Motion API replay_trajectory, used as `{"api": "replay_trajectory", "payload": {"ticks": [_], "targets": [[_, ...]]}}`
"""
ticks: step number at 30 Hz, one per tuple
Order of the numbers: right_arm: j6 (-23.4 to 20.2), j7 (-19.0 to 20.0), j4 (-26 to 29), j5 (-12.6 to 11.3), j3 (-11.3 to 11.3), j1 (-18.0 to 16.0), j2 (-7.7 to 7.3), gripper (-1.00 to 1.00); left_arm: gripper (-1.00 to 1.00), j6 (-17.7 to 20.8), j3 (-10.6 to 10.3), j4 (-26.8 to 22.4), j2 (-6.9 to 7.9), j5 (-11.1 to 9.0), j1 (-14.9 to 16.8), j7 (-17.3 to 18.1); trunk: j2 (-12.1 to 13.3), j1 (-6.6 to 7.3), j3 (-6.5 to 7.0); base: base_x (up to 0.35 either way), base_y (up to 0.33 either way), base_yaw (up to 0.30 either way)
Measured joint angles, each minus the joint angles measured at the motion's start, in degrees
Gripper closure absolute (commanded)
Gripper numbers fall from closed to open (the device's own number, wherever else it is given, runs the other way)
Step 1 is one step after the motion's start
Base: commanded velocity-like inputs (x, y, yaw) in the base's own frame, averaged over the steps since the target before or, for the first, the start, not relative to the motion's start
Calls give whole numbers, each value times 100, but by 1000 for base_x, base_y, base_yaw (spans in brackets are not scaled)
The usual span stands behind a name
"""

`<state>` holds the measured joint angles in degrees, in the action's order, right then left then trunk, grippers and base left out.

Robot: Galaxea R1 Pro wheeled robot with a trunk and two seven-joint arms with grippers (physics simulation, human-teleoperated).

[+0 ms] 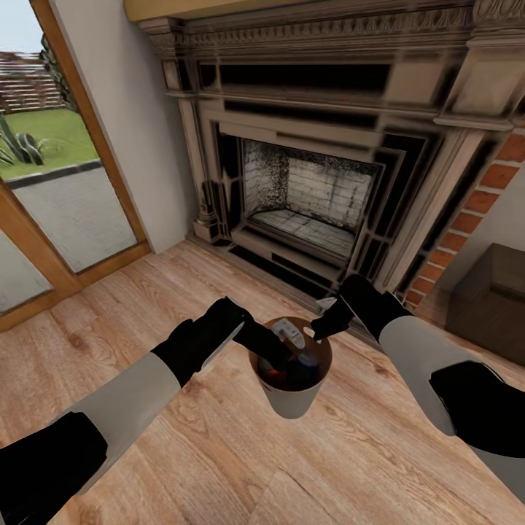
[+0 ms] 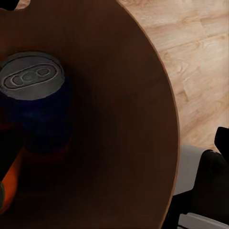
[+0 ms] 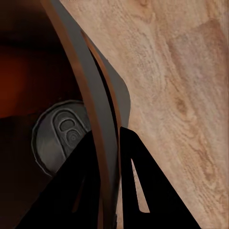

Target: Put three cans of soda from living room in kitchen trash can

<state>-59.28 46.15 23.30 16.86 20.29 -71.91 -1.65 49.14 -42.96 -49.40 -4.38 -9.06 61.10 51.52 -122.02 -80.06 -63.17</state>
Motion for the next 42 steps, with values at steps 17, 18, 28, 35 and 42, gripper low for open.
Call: {"api": "replay_trajectory", "payload": {"ticks": [17,18,28,35,42], "targets": [[-14,7,6,-37,-11,4,-16,100,-100,-128,41,-571,43,-19,-14,35,0,0,0,0,0,0],[-12,6,4,-32,-10,4,-18,100,-100,-130,45,-662,50,-19,-22,38,0,0,0,0,0,0],[-15,2,0,-41,-4,7,-57,100,-100,-95,89,-1815,647,-54,-220,24,0,0,0,0,0,0],[-10,-11,-3,-28,-1,19,-94,100,-100,-16,1055,-2329,1430,-71,-229,73,0,0,0,0,0,0],[-6,-11,0,-32,-46,36,-285,100,-100,-389,2587,-2836,2324,-75,-998,179,0,0,0,0,0,0]]}}
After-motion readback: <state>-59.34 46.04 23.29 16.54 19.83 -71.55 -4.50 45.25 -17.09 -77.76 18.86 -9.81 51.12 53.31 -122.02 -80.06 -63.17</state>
